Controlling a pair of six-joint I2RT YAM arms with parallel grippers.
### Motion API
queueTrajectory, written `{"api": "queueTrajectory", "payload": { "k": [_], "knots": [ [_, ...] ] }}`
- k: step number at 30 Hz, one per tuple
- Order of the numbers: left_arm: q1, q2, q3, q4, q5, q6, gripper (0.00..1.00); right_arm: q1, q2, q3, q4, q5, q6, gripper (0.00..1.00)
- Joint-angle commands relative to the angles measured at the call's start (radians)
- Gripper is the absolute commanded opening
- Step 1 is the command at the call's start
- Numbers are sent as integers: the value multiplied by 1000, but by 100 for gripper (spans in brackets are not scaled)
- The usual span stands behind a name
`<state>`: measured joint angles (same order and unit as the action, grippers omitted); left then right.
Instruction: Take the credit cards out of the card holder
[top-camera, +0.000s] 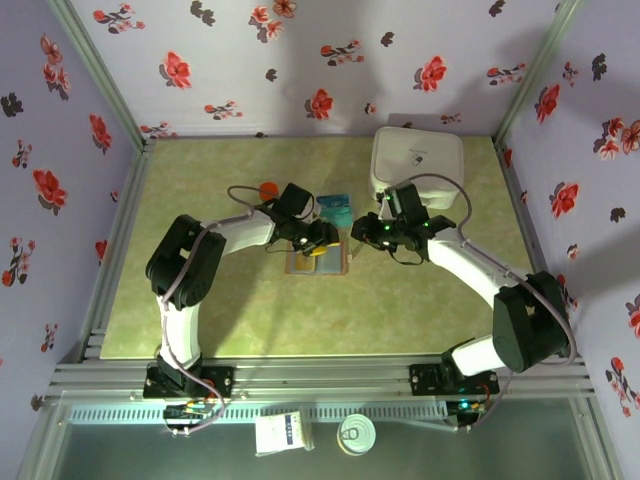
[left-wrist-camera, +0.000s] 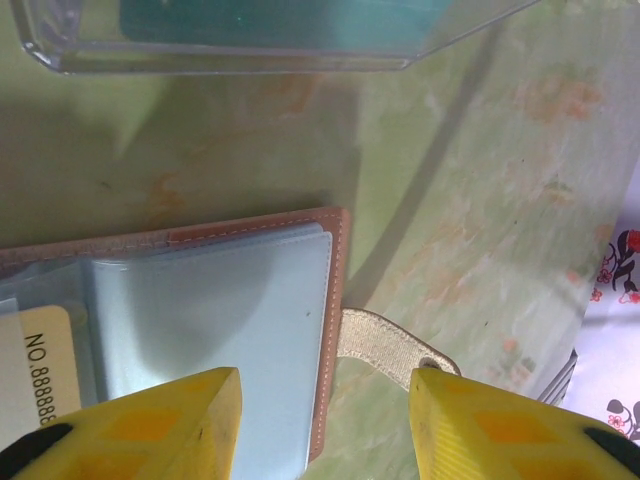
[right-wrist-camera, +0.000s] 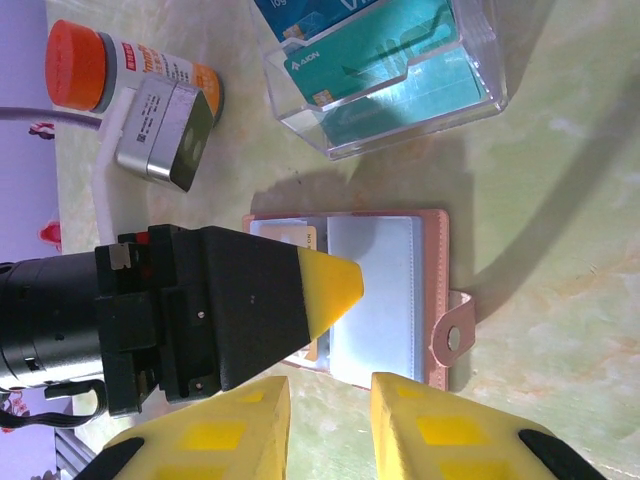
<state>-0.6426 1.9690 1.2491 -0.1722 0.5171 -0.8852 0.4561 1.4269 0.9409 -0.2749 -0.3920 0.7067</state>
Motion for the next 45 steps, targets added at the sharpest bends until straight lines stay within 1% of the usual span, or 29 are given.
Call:
{"api": "queueTrajectory", "payload": {
  "k": [1,5,10,14,18,23,26,29,37,45],
  "knots": [
    [15,-38,0,-20,6,7,48,-5,6,-10,11,-9,5,29],
    [54,-96,-41,-27,-3,21,47,13,47,8,38,-26,20,28],
    [115,-163,-103,-57,-9,58,45,65,138,78,39,-36,21,28],
    [176,-204,-161,-80,-9,93,39,112,206,134,40,-37,25,28],
    [203,-211,-190,-107,-6,132,31,148,271,185,39,-47,26,28],
    [205,-182,-209,-121,-18,165,20,174,349,231,49,-65,38,28],
    [205,-161,-218,-112,-25,168,15,181,387,241,73,-77,53,28],
    [205,-139,-221,-97,-8,170,11,185,421,249,87,-86,60,28],
    [205,-98,-217,-91,22,183,7,187,489,254,125,-108,73,27],
    [205,-89,-217,-132,-4,192,5,186,528,252,157,-124,80,26]
  ]
}}
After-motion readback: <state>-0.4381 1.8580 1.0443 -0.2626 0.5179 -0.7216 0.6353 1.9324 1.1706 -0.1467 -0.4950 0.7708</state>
